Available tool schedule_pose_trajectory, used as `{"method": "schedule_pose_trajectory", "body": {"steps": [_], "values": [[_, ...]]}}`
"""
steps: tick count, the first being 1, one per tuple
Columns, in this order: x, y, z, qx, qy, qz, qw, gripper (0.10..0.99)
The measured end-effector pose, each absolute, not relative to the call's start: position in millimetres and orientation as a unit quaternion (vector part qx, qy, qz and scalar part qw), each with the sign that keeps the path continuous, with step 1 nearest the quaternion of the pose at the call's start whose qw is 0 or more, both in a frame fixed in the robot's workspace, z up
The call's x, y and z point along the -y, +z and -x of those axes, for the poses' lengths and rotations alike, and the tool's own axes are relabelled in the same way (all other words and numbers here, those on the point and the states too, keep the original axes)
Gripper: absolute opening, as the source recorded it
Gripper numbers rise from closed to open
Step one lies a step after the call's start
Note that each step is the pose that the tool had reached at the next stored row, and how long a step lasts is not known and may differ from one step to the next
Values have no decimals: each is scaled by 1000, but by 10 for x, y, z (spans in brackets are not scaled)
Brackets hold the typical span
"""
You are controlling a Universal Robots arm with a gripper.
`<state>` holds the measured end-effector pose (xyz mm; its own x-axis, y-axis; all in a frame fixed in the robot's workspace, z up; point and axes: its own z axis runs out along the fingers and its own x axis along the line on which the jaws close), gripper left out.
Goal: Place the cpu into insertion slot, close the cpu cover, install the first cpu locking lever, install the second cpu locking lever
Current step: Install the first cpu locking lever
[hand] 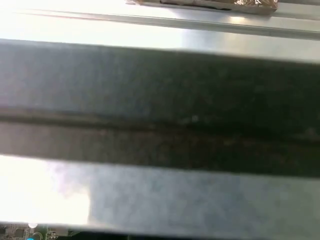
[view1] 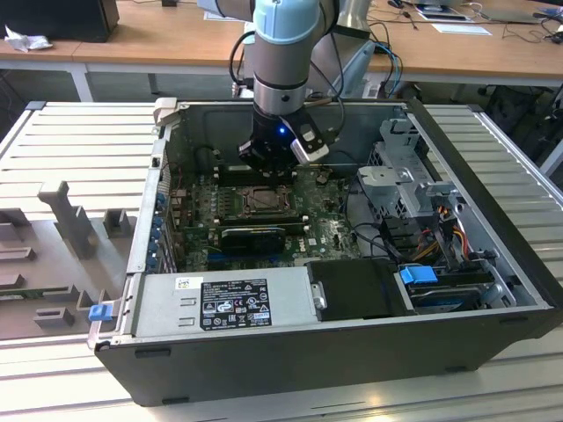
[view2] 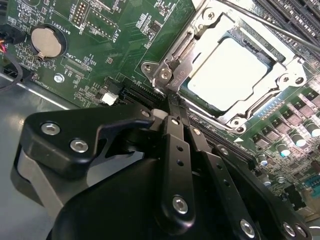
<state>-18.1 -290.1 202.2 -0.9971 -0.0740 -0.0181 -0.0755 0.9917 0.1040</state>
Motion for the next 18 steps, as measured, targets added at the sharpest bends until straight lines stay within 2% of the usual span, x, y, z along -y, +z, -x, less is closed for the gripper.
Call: {"method": "schedule_pose_trajectory", "body": {"steps": [6,18], "values": [[2901,2202,181,-998,52,37,7,106],[2967,2204,180,-998,52,37,7,106]]}}
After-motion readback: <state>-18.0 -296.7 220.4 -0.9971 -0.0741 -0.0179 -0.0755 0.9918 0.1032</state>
